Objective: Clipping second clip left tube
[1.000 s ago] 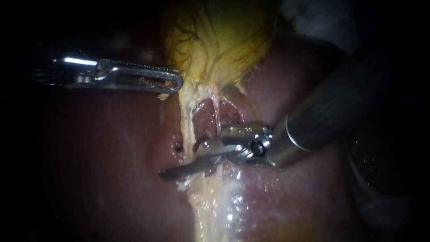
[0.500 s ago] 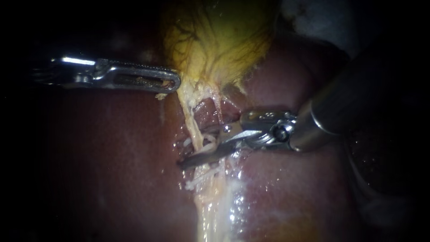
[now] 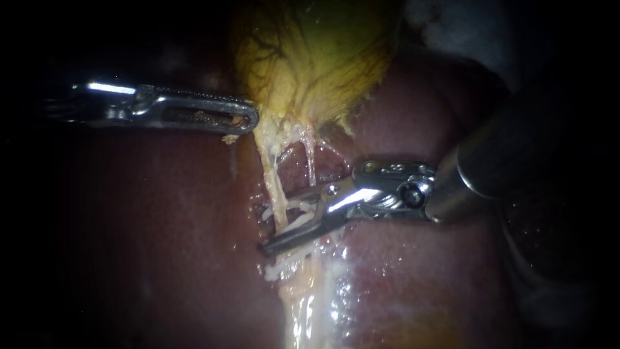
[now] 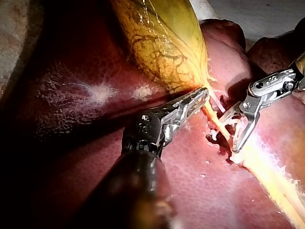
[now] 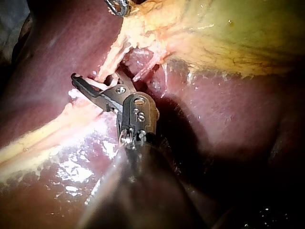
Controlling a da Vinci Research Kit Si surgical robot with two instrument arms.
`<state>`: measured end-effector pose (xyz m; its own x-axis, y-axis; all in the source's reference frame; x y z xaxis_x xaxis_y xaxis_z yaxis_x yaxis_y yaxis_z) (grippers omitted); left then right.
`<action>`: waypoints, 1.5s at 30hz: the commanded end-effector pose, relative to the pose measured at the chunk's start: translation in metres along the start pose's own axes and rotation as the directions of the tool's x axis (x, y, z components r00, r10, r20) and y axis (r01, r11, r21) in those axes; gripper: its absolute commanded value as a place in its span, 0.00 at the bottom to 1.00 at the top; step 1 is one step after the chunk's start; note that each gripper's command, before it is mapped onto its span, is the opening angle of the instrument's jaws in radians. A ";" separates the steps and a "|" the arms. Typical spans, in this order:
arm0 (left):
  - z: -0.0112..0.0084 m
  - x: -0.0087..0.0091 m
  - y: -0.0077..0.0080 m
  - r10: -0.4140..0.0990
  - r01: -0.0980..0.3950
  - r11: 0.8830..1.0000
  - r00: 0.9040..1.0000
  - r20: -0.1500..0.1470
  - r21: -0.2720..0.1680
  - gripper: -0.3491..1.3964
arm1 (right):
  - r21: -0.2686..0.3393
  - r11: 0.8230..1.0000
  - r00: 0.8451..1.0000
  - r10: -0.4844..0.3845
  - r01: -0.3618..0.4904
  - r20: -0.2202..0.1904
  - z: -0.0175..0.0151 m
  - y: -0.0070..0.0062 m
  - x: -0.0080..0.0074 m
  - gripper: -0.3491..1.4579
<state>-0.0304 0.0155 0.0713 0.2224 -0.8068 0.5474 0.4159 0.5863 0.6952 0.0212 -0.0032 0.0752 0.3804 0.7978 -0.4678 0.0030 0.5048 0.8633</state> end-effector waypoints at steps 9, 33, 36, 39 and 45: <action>0.0003 -0.0001 0.0001 -0.001 0.001 1.000 1.000 0.000 -0.001 0.00 | 0.191 0.982 0.999 0.007 0.003 -0.050 0.0010 -0.0005 -0.0011 0.52; 0.0003 -0.0001 0.0003 0.000 0.000 1.000 1.000 -0.001 0.003 0.00 | 0.284 0.958 0.998 0.041 -0.029 -0.038 0.0010 -0.0021 -0.0003 0.25; 0.0003 -0.0001 0.0003 0.000 0.000 1.000 1.000 -0.001 0.003 0.00 | 0.283 0.959 0.998 0.042 -0.029 -0.039 0.0010 -0.0021 -0.0003 0.13; 0.0003 -0.0001 0.0003 0.000 0.000 1.000 1.000 -0.001 0.003 0.00 | 0.282 0.959 0.998 0.042 -0.029 -0.040 0.0011 -0.0017 -0.0002 0.00; 0.0004 -0.0001 0.0005 0.000 0.000 1.000 1.000 -0.001 0.004 0.00 | 0.273 0.962 0.999 0.038 -0.028 -0.032 0.0010 -0.0012 -0.0003 0.00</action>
<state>-0.0305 0.0159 0.0718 0.2234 -0.8067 0.5471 0.4123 0.5868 0.6969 0.0220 -0.0044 0.0744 0.3513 0.8266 -0.4396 0.2450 0.3721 0.8953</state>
